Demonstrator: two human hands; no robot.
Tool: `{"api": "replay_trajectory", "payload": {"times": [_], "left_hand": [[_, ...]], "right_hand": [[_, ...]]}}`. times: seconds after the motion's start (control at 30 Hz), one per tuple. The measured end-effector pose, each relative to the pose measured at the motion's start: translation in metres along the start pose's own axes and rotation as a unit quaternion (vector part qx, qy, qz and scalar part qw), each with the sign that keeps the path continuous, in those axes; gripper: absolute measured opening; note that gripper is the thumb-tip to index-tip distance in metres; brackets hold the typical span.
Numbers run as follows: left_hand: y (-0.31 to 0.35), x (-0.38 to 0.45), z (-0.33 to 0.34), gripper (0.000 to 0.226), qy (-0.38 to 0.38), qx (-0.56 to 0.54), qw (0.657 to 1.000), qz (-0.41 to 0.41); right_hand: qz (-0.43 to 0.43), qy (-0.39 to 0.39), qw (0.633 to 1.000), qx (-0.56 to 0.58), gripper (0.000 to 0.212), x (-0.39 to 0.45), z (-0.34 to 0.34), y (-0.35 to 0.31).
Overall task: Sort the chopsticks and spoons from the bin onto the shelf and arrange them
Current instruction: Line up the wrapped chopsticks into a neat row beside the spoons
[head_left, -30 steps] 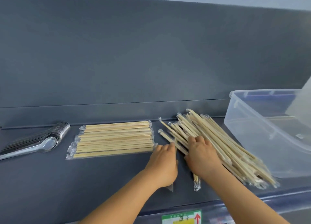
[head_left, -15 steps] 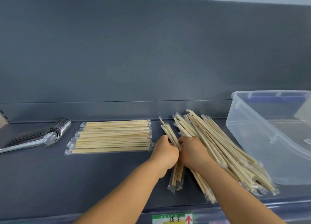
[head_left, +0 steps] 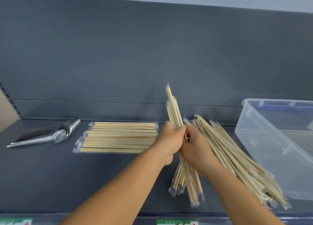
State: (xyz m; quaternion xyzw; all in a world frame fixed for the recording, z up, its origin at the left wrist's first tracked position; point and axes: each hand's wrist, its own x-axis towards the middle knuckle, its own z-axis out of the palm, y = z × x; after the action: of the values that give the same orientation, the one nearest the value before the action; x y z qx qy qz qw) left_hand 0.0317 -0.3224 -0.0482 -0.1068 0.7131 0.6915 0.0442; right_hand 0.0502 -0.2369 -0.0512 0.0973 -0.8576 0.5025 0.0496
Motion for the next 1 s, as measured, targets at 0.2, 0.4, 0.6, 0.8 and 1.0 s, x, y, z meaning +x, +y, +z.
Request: {"api": "replay_trajectory", "payload": {"times": [0.2, 0.4, 0.6, 0.8, 1.0], "left_hand": [[0.048, -0.027, -0.029, 0.021, -0.018, 0.036, 0.985, 0.165], [0.06, -0.053, -0.081, 0.019, -0.033, 0.113, 0.961, 0.249], [0.049, -0.06, -0.114, 0.027, -0.11, 0.036, 0.967, 0.227], [0.038, -0.061, -0.126, 0.017, -0.073, 0.025, 0.966, 0.247], [0.043, -0.063, -0.138, 0.02, -0.067, -0.009, 0.96, 0.273]], "right_hand": [[-0.071, 0.008, 0.993, 0.097, 0.014, 0.008, 0.004, -0.043], [-0.154, -0.052, 0.979, 0.126, 0.031, 0.0, 0.025, -0.065], [-0.127, -0.12, 0.968, 0.179, 0.012, -0.004, 0.054, -0.065], [-0.081, -0.143, 0.969, 0.184, 0.003, -0.003, 0.074, -0.058], [-0.077, -0.167, 0.957, 0.223, 0.016, 0.001, 0.08, -0.061]]}}
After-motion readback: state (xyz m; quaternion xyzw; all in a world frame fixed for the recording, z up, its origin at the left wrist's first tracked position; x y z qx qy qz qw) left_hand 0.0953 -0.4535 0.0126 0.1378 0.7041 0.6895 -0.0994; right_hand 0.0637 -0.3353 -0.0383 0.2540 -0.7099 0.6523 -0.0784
